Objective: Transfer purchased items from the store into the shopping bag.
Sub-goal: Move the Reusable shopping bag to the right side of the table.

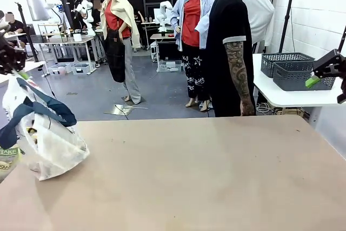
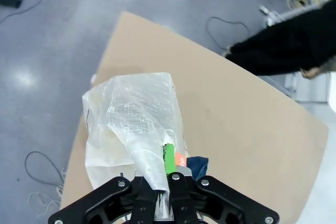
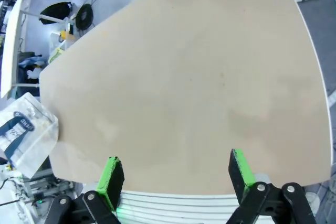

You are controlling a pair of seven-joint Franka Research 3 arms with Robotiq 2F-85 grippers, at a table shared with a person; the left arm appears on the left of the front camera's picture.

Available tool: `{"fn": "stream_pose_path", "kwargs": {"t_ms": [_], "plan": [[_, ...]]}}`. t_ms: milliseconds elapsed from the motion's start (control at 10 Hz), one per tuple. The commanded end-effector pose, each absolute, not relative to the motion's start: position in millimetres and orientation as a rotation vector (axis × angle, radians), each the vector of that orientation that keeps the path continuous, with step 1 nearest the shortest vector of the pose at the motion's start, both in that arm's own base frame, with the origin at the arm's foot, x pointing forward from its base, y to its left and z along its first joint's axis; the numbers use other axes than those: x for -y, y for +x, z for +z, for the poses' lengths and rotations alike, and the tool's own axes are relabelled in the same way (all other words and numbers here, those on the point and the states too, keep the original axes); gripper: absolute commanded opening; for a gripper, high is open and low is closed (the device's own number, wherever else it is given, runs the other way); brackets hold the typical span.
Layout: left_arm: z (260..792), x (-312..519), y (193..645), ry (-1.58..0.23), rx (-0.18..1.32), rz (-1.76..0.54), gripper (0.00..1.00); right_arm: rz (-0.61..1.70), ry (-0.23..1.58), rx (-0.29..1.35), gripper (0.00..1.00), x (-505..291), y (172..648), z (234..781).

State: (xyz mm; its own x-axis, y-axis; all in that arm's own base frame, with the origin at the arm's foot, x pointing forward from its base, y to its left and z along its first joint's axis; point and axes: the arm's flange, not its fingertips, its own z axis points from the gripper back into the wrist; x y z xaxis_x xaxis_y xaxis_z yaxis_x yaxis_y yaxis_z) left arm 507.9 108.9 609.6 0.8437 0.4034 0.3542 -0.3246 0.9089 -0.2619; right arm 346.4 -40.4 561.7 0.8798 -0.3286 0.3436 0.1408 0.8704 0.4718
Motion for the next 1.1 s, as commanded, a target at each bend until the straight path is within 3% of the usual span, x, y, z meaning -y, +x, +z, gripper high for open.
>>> {"fn": "stream_pose_path", "kwargs": {"t_ms": [0, 100, 600, 800, 1000], "plan": [[621.4, -109.2, 525.1, -0.127, 0.394, 0.433, 0.00, -0.238, 0.444, 0.421, 1.00, 42.7, 346.4, 561.3], [623.4, -113.0, 528.3, -0.122, 0.405, 0.444, 0.00, -0.238, 0.444, 0.421, 1.00, 42.7, 346.4, 561.3], [633.8, -111.0, 532.8, -0.146, 0.508, 0.440, 0.98, -0.238, 0.444, 0.421, 1.00, 42.7, 346.4, 561.3], [637.2, -80.8, 530.9, -0.158, 0.542, 0.323, 1.00, -0.238, 0.444, 0.421, 1.00, 42.7, 346.4, 561.3], [633.3, 3.8, 532.2, -0.127, 0.524, 0.100, 1.00, -0.238, 0.444, 0.421, 1.00, 42.7, 346.4, 561.3]]}}
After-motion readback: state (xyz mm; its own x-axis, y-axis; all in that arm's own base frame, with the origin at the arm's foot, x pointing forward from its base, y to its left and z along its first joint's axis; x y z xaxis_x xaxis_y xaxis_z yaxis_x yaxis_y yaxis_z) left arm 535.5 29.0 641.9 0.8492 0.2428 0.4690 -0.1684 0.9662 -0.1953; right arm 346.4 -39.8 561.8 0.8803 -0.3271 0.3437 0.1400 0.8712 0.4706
